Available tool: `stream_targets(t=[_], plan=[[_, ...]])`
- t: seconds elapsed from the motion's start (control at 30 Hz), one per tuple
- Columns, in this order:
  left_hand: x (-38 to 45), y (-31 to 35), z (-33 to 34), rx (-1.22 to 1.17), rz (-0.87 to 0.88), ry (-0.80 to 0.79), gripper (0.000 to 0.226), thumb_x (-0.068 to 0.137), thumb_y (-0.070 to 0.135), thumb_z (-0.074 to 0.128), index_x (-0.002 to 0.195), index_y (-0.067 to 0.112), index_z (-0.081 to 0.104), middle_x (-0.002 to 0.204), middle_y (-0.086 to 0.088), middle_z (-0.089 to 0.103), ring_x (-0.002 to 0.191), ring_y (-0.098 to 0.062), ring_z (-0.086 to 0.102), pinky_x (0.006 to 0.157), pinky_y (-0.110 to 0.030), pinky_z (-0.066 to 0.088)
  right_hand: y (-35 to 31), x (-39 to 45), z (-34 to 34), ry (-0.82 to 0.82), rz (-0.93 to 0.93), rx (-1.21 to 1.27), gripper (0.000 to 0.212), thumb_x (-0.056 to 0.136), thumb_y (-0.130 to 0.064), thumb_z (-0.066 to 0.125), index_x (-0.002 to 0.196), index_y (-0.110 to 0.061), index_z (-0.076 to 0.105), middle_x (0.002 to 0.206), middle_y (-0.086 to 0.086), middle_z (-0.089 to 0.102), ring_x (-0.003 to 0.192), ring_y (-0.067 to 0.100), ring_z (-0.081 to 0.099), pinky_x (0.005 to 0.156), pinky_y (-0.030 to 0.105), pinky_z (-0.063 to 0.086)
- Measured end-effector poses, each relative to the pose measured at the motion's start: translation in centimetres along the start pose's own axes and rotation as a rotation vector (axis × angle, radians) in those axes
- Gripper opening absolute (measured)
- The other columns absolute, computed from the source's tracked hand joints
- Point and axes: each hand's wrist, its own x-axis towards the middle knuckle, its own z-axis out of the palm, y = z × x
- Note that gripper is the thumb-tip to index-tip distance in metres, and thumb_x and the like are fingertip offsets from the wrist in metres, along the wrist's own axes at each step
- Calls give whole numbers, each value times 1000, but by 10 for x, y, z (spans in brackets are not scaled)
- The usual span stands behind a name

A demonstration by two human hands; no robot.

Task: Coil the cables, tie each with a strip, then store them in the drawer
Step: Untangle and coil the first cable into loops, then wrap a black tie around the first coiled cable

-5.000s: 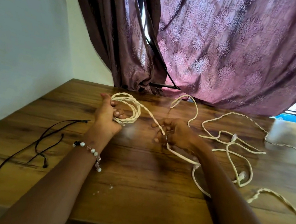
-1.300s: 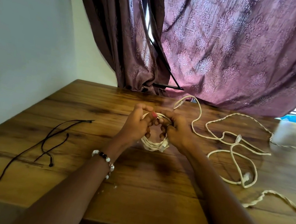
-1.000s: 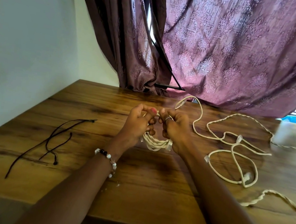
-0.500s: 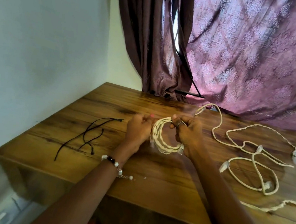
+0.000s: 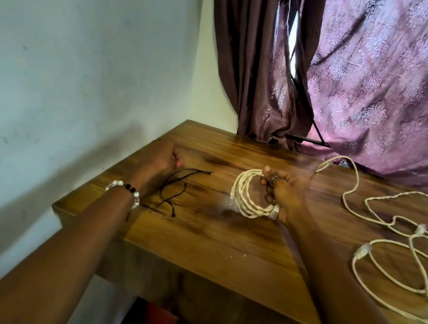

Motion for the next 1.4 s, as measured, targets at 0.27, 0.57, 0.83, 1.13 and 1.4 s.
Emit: stream_targets(t=[0.27, 0.57, 0.83, 1.13, 1.4], plan=[[-6, -2, 15, -2, -76, -22, 16, 76, 19, 78, 85, 6, 74, 92, -6, 72, 72, -11, 59, 67, -25, 41, 4, -10, -6, 19, -31, -12, 36, 95, -18, 57, 63, -3, 57, 54, 5, 50, 32, 7, 27, 33, 17, 21], [2, 10, -9, -642, -283, 81, 19, 75, 12, 79, 81, 4, 63, 66, -8, 60, 52, -16, 53, 50, -25, 49, 3, -10, -10, 39, -32, -43, 32, 95, -19, 58, 68, -1, 61, 61, 13, 48, 37, 10, 28, 34, 18, 22], [-10, 61, -16, -723, -128, -181, 16, 79, 12, 76, 89, 3, 69, 66, -6, 64, 55, -13, 53, 48, -22, 46, -7, -8, -19, 59, -71, -43, 33, 95, -19, 57, 66, -4, 60, 54, 4, 52, 34, 7, 28, 35, 18, 22], [-27, 144, 41, -698, 56, -574, 17, 80, 5, 71, 93, -6, 70, 60, -8, 67, 44, -10, 59, 38, -16, 43, -19, 3, -71, 181, -265, -222, 39, 99, -13, 50, 60, -8, 54, 33, -12, 42, 29, 2, 30, 34, 15, 22], [-4, 163, 72, -704, -7, -475, 17, 81, 8, 72, 90, -6, 68, 58, -9, 67, 39, -10, 59, 36, -15, 42, -17, 25, -103, 377, -201, -24, 38, 97, -18, 53, 63, -3, 55, 34, -9, 42, 30, 6, 27, 34, 15, 21]])
